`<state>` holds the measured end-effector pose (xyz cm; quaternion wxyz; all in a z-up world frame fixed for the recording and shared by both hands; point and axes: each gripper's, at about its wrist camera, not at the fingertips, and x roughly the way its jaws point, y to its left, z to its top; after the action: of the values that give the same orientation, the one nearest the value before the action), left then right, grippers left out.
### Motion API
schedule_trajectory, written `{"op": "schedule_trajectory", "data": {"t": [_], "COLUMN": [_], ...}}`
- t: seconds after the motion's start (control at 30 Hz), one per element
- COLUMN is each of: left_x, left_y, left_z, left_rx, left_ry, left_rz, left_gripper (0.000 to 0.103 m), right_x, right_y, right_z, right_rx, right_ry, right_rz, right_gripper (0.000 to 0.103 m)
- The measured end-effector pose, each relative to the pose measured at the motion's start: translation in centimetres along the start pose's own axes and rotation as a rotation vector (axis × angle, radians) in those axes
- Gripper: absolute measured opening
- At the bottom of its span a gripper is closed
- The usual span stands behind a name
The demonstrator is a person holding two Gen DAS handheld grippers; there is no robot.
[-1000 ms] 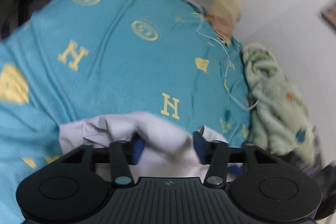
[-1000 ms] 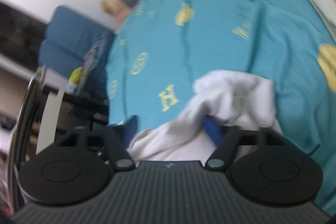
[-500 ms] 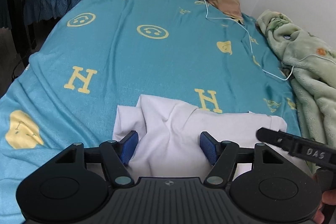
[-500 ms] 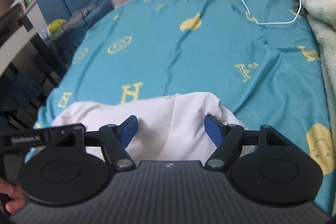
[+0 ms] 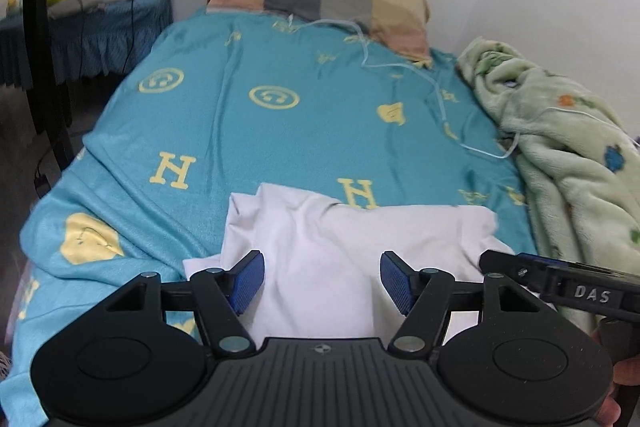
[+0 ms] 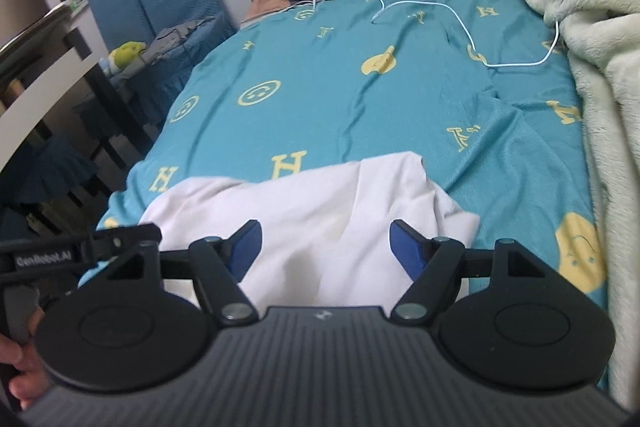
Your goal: Fold clothes
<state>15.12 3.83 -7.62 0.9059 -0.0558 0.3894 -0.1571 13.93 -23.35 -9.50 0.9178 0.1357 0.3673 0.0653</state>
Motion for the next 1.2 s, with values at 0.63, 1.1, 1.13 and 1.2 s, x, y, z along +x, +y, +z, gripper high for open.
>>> {"op": "schedule_trajectory", "data": {"t": [0.63, 1.1, 1.13, 1.2], "left_x": [1.6, -3.9, -3.6, -2.5], "left_y": [0.1, 2.0, 2.4, 3.1], "left_z": [-2.7, -6.9, -7.6, -8.8], "left_rx": [-0.017, -0.49, -0.535, -0.612], "left_ry": [0.098, 0.188, 0.213, 0.269], "left_rz": [0.049, -0.253, -0.272, -0.291], "left_gripper": [0.067, 0.081, 0.081, 0.082], "right_x": [1.5, -5.7, -6.1, -6.5], "right_y": [-0.2, -0.4, -0.7, -1.4], "right_z": [-2.5, -2.2, -2.8, -4.3], "right_rx": [-0.014, 0.357, 0.42, 0.551], "right_ry": [0.09, 0.077, 0.09, 0.122], "right_rz": [-0.025, 0.067, 0.077, 0.114], "right_gripper": [0.073, 0.073, 0.073, 0.074]}}
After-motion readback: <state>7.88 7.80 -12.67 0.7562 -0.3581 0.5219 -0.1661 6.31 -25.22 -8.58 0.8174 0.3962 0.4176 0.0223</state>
